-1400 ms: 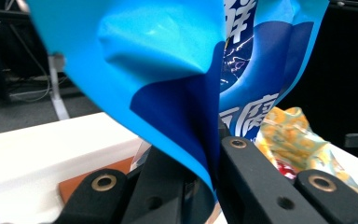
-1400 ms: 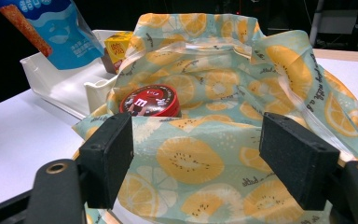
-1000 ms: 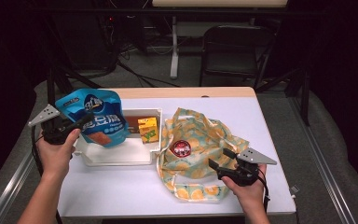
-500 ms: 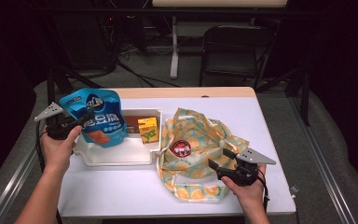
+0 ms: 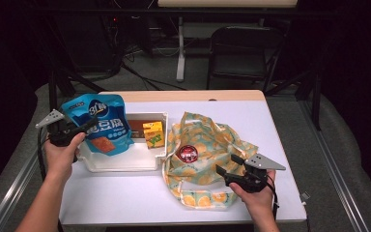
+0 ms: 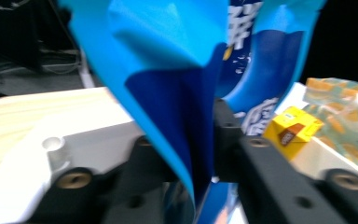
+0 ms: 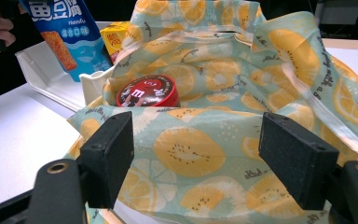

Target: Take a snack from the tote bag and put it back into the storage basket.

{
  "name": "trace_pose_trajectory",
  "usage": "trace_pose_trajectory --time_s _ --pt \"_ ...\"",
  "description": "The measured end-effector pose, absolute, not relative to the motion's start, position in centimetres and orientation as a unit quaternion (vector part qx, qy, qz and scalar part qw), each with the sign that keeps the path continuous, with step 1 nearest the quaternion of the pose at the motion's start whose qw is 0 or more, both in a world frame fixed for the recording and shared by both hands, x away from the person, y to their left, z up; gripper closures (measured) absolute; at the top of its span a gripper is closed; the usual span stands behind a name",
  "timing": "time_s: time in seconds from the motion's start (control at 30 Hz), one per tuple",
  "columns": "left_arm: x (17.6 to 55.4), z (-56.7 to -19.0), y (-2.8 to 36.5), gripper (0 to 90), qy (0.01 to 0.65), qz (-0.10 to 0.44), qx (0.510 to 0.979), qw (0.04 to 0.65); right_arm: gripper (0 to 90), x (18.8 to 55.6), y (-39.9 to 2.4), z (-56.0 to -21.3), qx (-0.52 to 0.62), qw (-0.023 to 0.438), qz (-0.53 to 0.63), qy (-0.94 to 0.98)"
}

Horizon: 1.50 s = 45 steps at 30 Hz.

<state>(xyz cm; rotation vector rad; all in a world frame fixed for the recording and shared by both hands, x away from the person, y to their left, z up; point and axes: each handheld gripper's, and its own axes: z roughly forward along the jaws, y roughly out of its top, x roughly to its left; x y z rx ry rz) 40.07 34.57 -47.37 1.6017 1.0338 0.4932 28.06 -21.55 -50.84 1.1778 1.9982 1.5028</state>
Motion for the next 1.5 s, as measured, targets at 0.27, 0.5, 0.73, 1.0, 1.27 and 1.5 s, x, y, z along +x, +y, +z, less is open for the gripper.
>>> trace_pose_trajectory --time_s 0.27,0.5,0.73,1.0,1.27,1.5 --pt "38.9 -47.4 34.6 28.6 0.475 0.216 0.668 0.531 26.1 28.1 -21.4 -50.9 0.419 0.188 0.533 0.71" --pt "36.3 -47.4 34.3 18.0 0.504 0.223 0.655 0.517 25.7 28.1 -21.4 -50.8 0.419 0.192 0.536 0.708" --pt "33.2 -47.8 33.5 16.4 0.52 0.24 0.645 0.506 25.7 28.1 -21.2 -50.4 0.419 0.2 0.535 0.706" --pt "30.6 -48.5 31.9 16.4 0.518 0.24 0.652 0.499 49.5 28.0 -20.6 -49.5 0.402 0.195 0.557 0.7" --pt "29.0 -49.1 28.7 17.4 0.485 0.232 0.675 0.505 80.3 28.6 -19.2 -49.1 0.405 0.197 0.548 0.705" --pt "28.9 -49.4 25.9 17.7 0.461 0.219 0.698 0.502 90.0 29.7 -17.4 -49.2 0.4 0.21 0.539 0.711"
